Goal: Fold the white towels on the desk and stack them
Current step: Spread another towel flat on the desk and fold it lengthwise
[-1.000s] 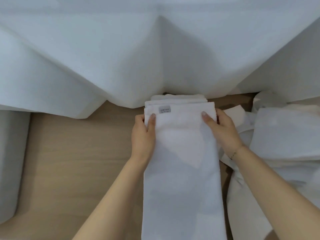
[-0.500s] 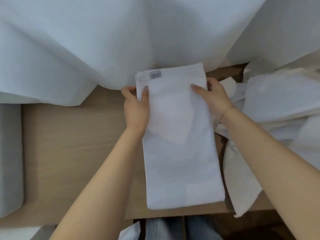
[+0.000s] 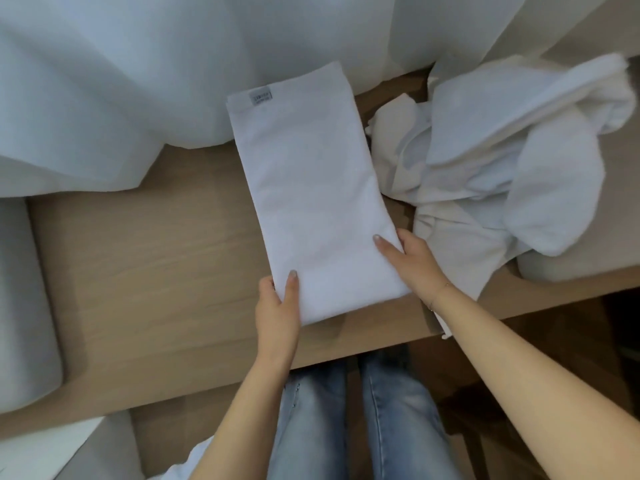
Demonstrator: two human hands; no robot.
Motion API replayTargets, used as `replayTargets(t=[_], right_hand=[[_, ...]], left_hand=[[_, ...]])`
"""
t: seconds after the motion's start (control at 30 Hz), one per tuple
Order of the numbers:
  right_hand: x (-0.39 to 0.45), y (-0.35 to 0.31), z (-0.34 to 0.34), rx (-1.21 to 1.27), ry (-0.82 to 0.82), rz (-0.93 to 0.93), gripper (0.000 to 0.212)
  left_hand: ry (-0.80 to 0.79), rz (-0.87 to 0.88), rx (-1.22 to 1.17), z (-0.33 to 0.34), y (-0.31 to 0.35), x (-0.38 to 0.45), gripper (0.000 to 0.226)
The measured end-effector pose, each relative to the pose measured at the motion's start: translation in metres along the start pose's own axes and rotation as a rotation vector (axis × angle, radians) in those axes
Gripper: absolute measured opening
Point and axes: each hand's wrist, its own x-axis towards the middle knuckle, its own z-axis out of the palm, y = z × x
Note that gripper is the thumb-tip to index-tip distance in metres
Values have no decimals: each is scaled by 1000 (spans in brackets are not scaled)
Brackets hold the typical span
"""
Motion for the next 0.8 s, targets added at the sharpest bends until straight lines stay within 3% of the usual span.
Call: replayTargets(t=[0.13,0.23,0.4,0.6,0.8], right_hand=[[10,-5,2,-83,112,-126,32],[11,14,7,-230,83,-84,36],[16,15,13,-175,105,-61,46],[43,-7,19,-229,73,-241,35],[30,16,21,-321,279,-234,41]], left_hand=[[49,14,2,3,7,10,20],[58,-6,118,10,-8,7,27],[49,58,109,8,-7,15,38],[73,158,77,8,0,42,29],[138,149,205,15,1,35,41]])
